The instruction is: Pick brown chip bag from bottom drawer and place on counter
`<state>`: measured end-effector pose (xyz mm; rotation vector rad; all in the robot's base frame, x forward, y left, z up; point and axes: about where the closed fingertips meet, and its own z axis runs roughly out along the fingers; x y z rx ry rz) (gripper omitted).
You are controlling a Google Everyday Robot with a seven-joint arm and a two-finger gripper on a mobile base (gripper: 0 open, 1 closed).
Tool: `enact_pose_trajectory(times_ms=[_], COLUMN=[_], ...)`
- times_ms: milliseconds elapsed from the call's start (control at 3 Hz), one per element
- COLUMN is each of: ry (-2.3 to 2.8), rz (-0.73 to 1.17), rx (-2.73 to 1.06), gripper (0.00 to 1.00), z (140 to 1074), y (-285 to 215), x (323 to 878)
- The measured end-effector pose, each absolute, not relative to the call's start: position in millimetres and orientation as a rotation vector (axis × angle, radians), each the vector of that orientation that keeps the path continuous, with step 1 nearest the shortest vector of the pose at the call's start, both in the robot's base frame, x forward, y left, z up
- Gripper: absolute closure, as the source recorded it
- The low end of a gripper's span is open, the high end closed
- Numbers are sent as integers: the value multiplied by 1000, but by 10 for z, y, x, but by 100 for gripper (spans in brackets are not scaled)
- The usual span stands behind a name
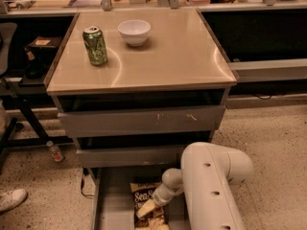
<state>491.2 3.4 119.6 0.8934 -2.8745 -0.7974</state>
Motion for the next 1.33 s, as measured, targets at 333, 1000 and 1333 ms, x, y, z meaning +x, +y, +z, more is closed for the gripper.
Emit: enact_pose_trajectory(times_ms=[333, 1000, 1333], ry=[-2874, -2874, -2874], rz=[-797, -797, -798], rx=[893, 893, 893], gripper=[19, 65, 89], z=[1237, 1237, 1237], y=[34, 35, 35], x=[4912, 4911, 4911])
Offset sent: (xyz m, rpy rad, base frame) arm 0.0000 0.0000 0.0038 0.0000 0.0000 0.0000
